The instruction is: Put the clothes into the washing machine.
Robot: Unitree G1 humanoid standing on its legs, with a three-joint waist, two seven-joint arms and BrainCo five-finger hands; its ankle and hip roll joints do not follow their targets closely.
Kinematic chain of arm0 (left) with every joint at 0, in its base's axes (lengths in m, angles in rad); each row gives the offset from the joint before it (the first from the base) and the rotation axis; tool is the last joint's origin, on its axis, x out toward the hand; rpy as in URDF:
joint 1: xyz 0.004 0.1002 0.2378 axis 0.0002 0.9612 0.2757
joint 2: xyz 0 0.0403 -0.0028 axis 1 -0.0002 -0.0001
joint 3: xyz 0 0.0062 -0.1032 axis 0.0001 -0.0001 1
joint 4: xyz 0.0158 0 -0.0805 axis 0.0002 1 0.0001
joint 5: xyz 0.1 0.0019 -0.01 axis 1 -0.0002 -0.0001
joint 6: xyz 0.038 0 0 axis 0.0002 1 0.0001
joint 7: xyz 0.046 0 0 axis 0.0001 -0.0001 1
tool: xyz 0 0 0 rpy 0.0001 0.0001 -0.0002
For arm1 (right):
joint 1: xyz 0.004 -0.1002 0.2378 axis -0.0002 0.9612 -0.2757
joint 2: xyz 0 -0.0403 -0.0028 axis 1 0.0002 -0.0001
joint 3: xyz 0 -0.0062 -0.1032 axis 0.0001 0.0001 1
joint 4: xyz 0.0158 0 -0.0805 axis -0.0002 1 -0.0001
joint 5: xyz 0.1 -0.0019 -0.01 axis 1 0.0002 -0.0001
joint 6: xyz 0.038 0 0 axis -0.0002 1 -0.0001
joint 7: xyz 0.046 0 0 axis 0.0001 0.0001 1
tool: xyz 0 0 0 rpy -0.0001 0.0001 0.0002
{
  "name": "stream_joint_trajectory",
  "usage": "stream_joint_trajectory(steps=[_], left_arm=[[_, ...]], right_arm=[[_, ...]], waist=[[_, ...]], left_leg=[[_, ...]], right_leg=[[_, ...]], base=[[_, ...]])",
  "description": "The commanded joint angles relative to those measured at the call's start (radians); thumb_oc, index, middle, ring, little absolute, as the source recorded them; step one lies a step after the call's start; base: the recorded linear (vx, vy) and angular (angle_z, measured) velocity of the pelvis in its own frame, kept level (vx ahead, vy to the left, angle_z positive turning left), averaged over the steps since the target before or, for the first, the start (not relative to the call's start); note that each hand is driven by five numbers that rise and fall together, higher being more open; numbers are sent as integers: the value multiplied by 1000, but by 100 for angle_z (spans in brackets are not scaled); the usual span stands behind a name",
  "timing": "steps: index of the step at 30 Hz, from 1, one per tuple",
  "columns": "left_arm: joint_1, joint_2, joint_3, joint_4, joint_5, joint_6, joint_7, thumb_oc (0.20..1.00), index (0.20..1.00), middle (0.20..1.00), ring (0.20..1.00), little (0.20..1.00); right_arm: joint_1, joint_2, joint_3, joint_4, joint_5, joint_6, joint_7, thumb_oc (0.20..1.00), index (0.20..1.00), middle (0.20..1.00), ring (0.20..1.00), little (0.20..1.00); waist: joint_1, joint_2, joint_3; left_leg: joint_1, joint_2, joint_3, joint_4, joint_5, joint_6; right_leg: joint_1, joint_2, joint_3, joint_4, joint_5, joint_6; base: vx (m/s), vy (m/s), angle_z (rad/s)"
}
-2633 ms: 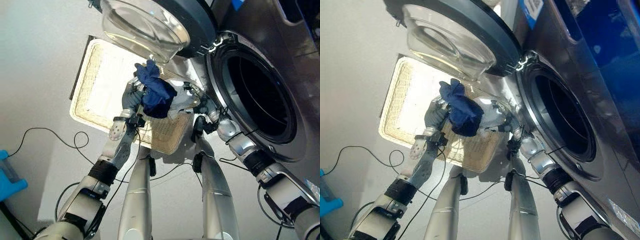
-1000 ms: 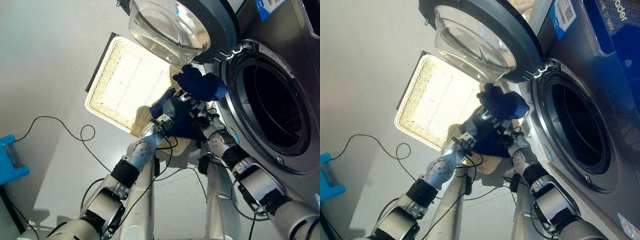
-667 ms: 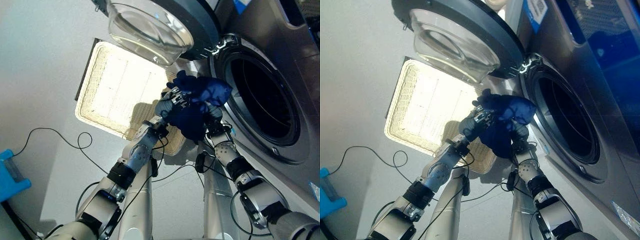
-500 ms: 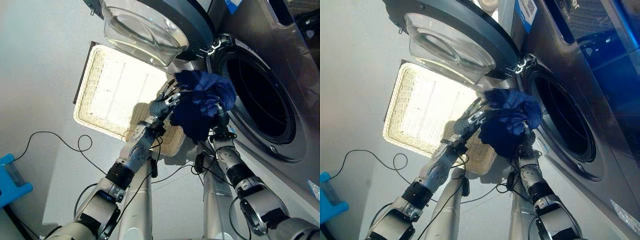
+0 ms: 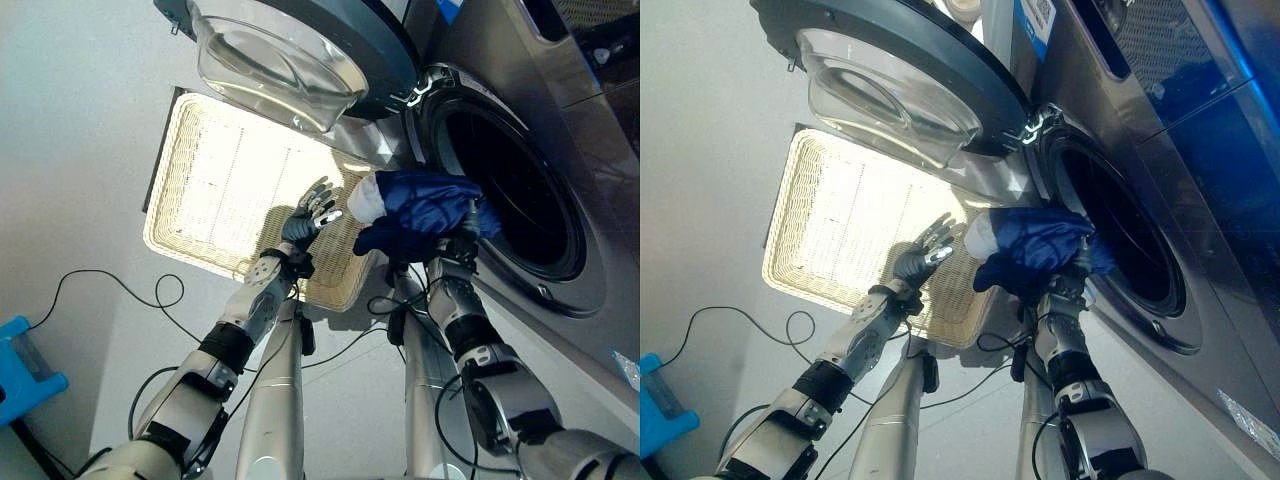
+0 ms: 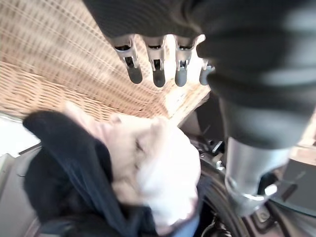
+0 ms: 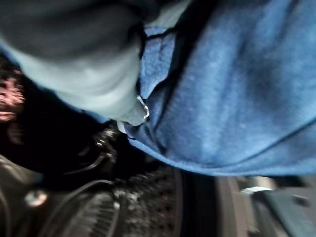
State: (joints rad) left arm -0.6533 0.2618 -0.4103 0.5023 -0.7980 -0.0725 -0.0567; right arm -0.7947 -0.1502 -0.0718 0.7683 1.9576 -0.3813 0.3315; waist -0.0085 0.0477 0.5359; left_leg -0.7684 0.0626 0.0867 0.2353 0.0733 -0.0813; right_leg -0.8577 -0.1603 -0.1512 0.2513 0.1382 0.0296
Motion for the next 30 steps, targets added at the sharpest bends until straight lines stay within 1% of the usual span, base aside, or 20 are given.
stream_joint_trajectory(steps=[1, 3, 4, 5, 6, 7, 8, 9, 10, 13, 14, 15, 16, 17, 18, 20, 21, 25, 30], left_arm=[[-45, -6, -3, -43, 14, -35, 4, 1000, 1000, 1000, 1000, 1000], [-52, -1, -13, -48, 7, -35, 9, 1000, 1000, 1000, 1000, 1000], [-61, 4, -16, -54, 0, -36, 10, 1000, 1000, 1000, 1000, 1000], [-63, 5, -17, -55, -1, -36, 10, 1000, 1000, 1000, 1000, 1000], [-58, 7, -23, -58, -6, -36, 10, 1000, 1000, 1000, 1000, 1000], [-64, 18, -32, -68, -13, -32, 12, 1000, 1000, 1000, 1000, 1000], [-59, 18, -37, -70, -15, -31, 13, 1000, 1000, 1000, 1000, 1000], [-64, 23, -39, -74, -18, -29, 14, 1000, 1000, 1000, 1000, 1000], [-62, 30, -45, -83, -24, -27, 16, 1000, 1000, 1000, 1000, 1000], [-64, 39, -50, -93, -30, -26, 20, 1000, 1000, 1000, 1000, 1000], [-56, 50, -60, -117, -44, -24, 27, 1000, 1000, 1000, 1000, 1000], [-53, 55, -60, -123, -48, -24, 27, 1000, 1000, 1000, 1000, 1000], [-46, 66, -64, -141, -57, -18, 31, 1000, 1000, 1000, 1000, 1000], [-46, 70, -67, -149, -60, -15, 34, 1000, 1000, 1000, 1000, 1000], [-46, 72, -70, -152, -62, -15, 35, 1000, 1000, 1000, 1000, 1000], [-44, 73, -75, -161, -60, -17, 37, 1000, 1000, 1000, 1000, 1000], [-44, 77, -81, -173, -62, -19, 45, 1000, 1000, 1000, 1000, 1000], [-29, 87, -95, -195, -52, -24, 60, 1000, 1000, 1000, 1000, 1000], [-19, 95, -100, -199, -64, -20, 68, 1000, 1000, 1000, 1000, 1000]], right_arm=[[-49, -87, -55, -48, 15, -99, -45, 200, 200, 200, 200, 200], [-83, -115, -67, -21, 15, -136, -78, 200, 200, 200, 200, 200], [-108, -130, -75, -11, 15, -160, -91, 200, 200, 200, 200, 200], [-114, -134, -77, -8, 15, -166, -94, 200, 200, 200, 200, 200], [-119, -141, -85, -4, 15, -186, -101, 200, 200, 200, 200, 200], [-150, -164, -101, 3, 15, -255, -131, 200, 200, 200, 200, 200], [-155, -172, -104, 8, 15, -277, -141, 200, 200, 200, 200, 200], [-173, -185, -109, 10, 15, -303, -155, 200, 200, 200, 200, 200], [-190, -207, -113, 15, 15, -346, -179, 200, 200, 200, 200, 200], [-209, -229, -116, 13, 15, -396, -208, 200, 200, 200, 200, 200], [-212, -246, -117, -7, 15, -465, -236, 200, 200, 200, 200, 200], [-213, -253, -124, -15, 15, -485, -245, 200, 200, 200, 200, 200], [-217, -267, -129, -33, 15, -542, -280, 200, 200, 200, 200, 200], [-225, -276, -131, -39, 15, -577, -296, 200, 200, 200, 200, 200], [-230, -280, -130, -42, 15, -595, -304, 200, 200, 200, 200, 200], [-245, -295, -135, -47, 15, -656, -329, 200, 200, 200, 200, 200], [-258, -314, -137, -49, 15, -708, -352, 200, 200, 200, 200, 200], [-277, -365, -144, -50, 15, -784, -364, 200, 200, 200, 200, 200], [-282, -398, -153, -47, 15, -819, -359, 200, 200, 200, 200, 200]], waist=[[7, 58, -16], [14, 62, -16], [17, 64, -16], [18, 65, -16], [19, 66, -16], [24, 70, -16], [26, 70, -16], [27, 71, -16], [31, 73, -16], [33, 74, -16], [34, 77, -16], [33, 77, -16], [33, 78, -16], [33, 78, -16], [33, 79, -16], [35, 81, -16], [35, 83, -16], [37, 91, -16], [35, 96, -16]], left_leg=[[-7, -67, 50, -44, 9, 18], [-3, -70, 44, -41, 0, 17], [-13, -71, 41, -40, 9, 18], [-15, -71, 41, -40, 9, 18], [-4, -73, 39, -38, -2, 17], [-12, -75, 34, -39, 5, 20], [-2, -76, 32, -38, -5, 19], [-12, -77, 31, -39, 4, 21], [-11, -78, 29, -36, 0, 21], [-17, -78, 28, -36, 2, 21], [-17, -78, 27, -34, -2, 22], [-20, -78, 27, -33, 0, 23], [-16, -79, 27, -32, -5, 24], [-19, -79, 27, -33, -3, 25], [-19, -79, 27, -34, -2, 25], [-19, -80, 28, -35, -3, 26], [-20, -79, 30, -36, -3, 25], [-17, -83, 31, -36, -5, 26], [-10, -84, 33, -39, -5, 25]], right_leg=[[20, 20, -46, 106, -64, 100], [25, 15, -50, 110, -69, 102], [16, 14, -52, 107, -59, 99], [14, 14, -53, 107, -58, 99], [24, 12, -53, 112, -69, 101], [17, 11, -57, 111, -61, 98], [27, 10, -56, 115, -71, 100], [18, 10, -58, 112, -62, 97], [20, 8, -61, 115, -66, 97], [15, 7, -63, 114, -62, 96], [15, 5, -64, 118, -65, 96], [12, 5, -63, 118, -63, 95], [14, 4, -63, 120, -66, 96], [10, 4, -63, 117, -62, 95], [10, 4, -64, 116, -61, 94], [10, 3, -65, 115, -60, 94], [10, 1, -67, 113, -59, 94], [11, -2, -67, 112, -60, 91], [15, -3, -66, 110, -62, 91]], base=[[-15, -40, -1], [7, -32, 1], [0, 0, 0], [0, 0, 0], [8, -32, 2], [28, -38, 1], [-11, -41, 0], [8, -31, 0], [-18, -31, 1], [0, 0, 0], [-1, -35, 1], [1, -43, 0], [-11, -30, -1], [0, 0, 0], [0, 0, 0], [0, 0, 0], [0, 0, 0], [0, 0, 0], [0, 0, 0]])
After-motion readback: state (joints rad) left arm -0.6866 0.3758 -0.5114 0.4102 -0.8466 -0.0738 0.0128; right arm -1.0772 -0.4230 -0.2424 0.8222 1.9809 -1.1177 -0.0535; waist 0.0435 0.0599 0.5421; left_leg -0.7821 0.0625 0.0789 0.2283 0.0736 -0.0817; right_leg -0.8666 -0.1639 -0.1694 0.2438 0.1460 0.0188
